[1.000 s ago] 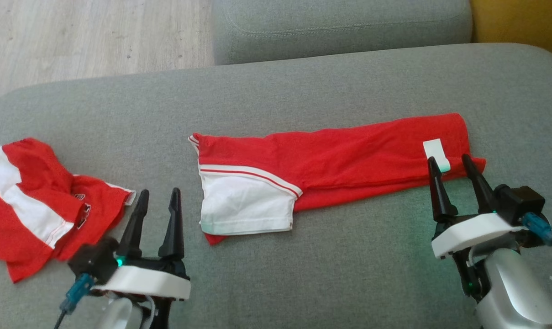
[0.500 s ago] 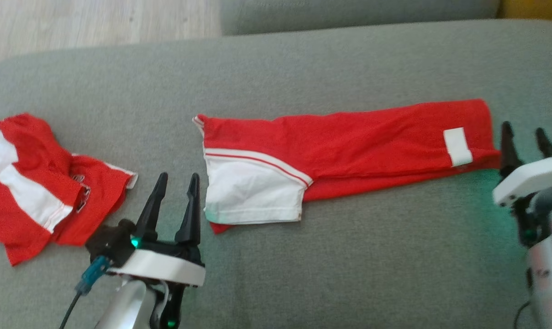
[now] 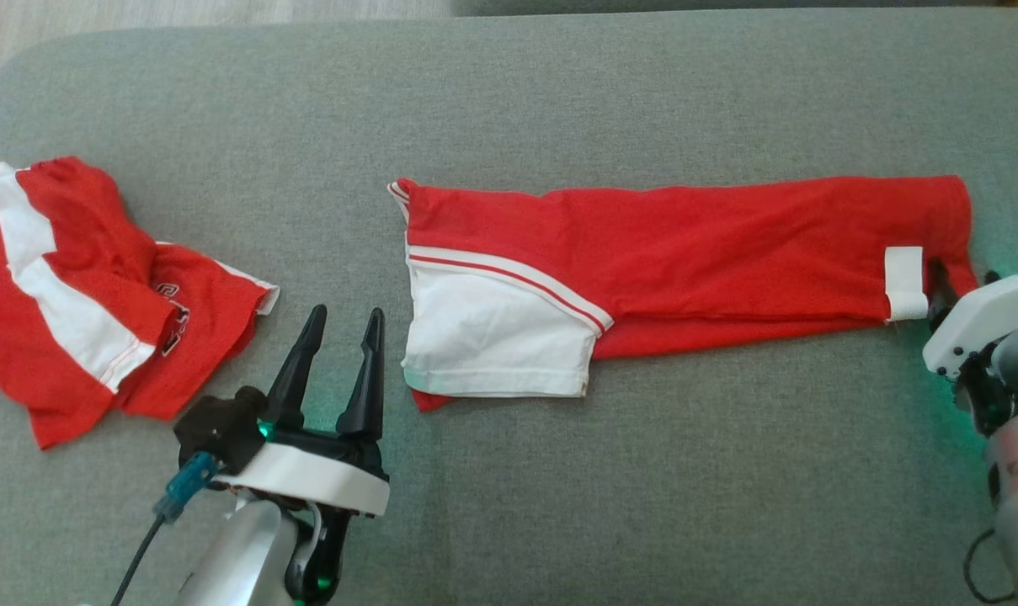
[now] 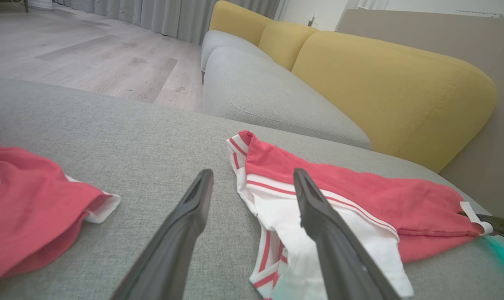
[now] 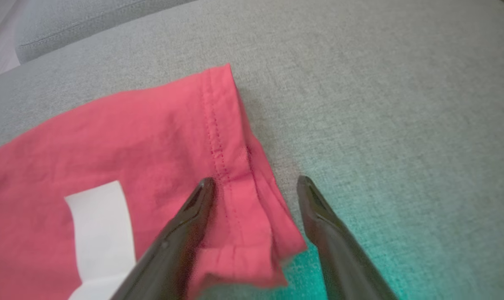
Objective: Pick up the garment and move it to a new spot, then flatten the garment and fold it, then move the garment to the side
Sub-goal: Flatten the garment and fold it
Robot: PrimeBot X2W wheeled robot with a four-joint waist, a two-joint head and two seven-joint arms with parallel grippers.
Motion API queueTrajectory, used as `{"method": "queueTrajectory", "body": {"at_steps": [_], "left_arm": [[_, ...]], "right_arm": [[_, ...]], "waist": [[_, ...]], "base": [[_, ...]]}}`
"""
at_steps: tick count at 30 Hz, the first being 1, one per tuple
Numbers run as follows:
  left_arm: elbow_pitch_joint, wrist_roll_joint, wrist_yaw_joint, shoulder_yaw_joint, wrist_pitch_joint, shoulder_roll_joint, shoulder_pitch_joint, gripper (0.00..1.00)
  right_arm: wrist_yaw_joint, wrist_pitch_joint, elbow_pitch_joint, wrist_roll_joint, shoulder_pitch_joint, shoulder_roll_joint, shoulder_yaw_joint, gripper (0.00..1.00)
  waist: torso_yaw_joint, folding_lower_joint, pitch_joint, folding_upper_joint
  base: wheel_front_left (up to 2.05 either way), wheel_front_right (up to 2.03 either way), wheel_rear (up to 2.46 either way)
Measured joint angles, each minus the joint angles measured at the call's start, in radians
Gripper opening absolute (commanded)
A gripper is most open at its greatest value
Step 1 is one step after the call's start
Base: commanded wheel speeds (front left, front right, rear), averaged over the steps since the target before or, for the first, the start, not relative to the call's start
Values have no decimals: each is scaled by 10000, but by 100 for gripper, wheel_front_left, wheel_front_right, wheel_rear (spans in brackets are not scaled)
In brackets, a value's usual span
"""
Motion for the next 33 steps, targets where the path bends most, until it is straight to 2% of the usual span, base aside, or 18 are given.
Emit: {"method": "queueTrajectory", "body": {"at_steps": [6, 11, 12, 13, 14, 21, 27, 33], "left_arm": [[2, 2, 0, 6, 0, 4, -35, 100], [82, 4, 0, 59, 0, 12, -227, 100], [109, 6, 0, 71, 0, 10, -239, 100], [142, 6, 0, 71, 0, 8, -237, 100], [165, 6, 0, 69, 0, 6, -237, 100], [236, 2, 0, 79, 0, -6, -220, 100], [240, -167, 0, 71, -2, -31, -116, 100], [240, -209, 0, 77, 0, -38, 121, 100]], "right_arm": [[0, 491, 464, 247, -441, -67, 117, 100], [0, 757, 619, 932, -605, -75, 272, 100], [0, 792, 619, 1093, -606, -84, 313, 94], [0, 825, 617, 1267, -604, -88, 341, 34], [0, 834, 617, 1434, -594, -96, 366, 0], [2, 207, 1139, 1655, -286, -725, 286, 0], [2, -1112, 2002, 663, -147, -1900, -410, 0], [2, -1616, 2399, 174, -378, -1774, -821, 0]], "waist": [[-71, 0, 86, 0], [-159, 0, 134, 0], [-173, 0, 128, 0], [-188, 0, 112, 0], [-203, 0, 93, 0], [-295, 0, -251, 0], [-326, 0, -655, 0], [-321, -1, -930, 0]], "base": [[0, 0, 0], [0, 0, 0], [0, 0, 0], [0, 0, 0], [0, 0, 0], [0, 0, 0], [0, 0, 0], [0, 0, 0]]}}
